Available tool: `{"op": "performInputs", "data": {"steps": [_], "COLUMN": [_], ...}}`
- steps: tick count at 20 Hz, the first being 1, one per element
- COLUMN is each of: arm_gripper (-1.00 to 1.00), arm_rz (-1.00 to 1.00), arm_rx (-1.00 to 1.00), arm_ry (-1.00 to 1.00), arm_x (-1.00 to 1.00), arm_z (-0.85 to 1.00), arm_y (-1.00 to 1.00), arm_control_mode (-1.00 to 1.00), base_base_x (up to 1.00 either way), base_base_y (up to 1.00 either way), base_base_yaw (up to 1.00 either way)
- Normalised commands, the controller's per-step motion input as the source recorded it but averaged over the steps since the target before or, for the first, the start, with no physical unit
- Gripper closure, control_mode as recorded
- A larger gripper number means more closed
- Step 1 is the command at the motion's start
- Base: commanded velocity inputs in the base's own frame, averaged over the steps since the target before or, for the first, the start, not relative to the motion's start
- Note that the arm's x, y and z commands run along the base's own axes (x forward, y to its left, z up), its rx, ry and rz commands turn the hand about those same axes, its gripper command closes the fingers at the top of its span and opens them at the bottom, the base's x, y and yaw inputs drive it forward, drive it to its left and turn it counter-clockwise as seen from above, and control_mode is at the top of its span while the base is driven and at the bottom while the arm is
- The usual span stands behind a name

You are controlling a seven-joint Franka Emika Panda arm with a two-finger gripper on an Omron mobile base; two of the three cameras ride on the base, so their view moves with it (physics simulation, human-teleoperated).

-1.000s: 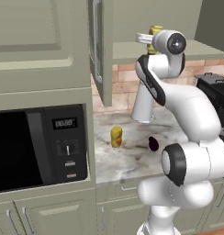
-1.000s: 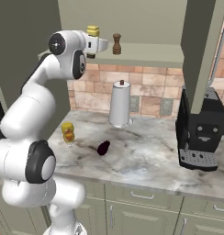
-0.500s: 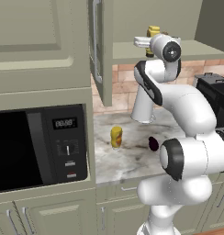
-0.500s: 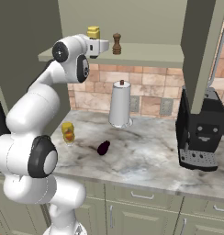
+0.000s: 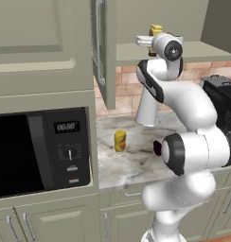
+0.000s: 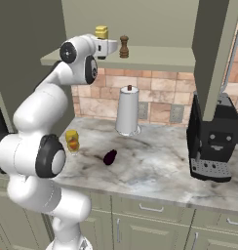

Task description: There are various items on the counter. Only move the condiments/shakers into the cabinet.

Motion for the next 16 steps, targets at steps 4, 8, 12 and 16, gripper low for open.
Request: {"op": "performInputs", "data": {"steps": [4,8,12,16], "arm_gripper": [1.0,1.0,1.0,-1.0], "arm_rz": [0.0,0.0,0.0,0.0], "arm_rx": [0.0,0.0,0.0,0.0], "arm_ry": [0.0,0.0,0.0,0.0], "arm_x": [0.51,0.44,0.33,0.21], "arm_z": [-0.3,-0.3,-0.28,-0.1], "arm_y": [0.0,0.0,0.0,0.0], "arm_control_mode": [-1.0,-1.0,-1.0,-1.0], "base_base_x": [0.0,0.0,0.0,0.0], "base_base_y": [0.0,0.0,0.0,0.0], "base_base_yaw": [0.0,0.0,0.0,0.0]}}
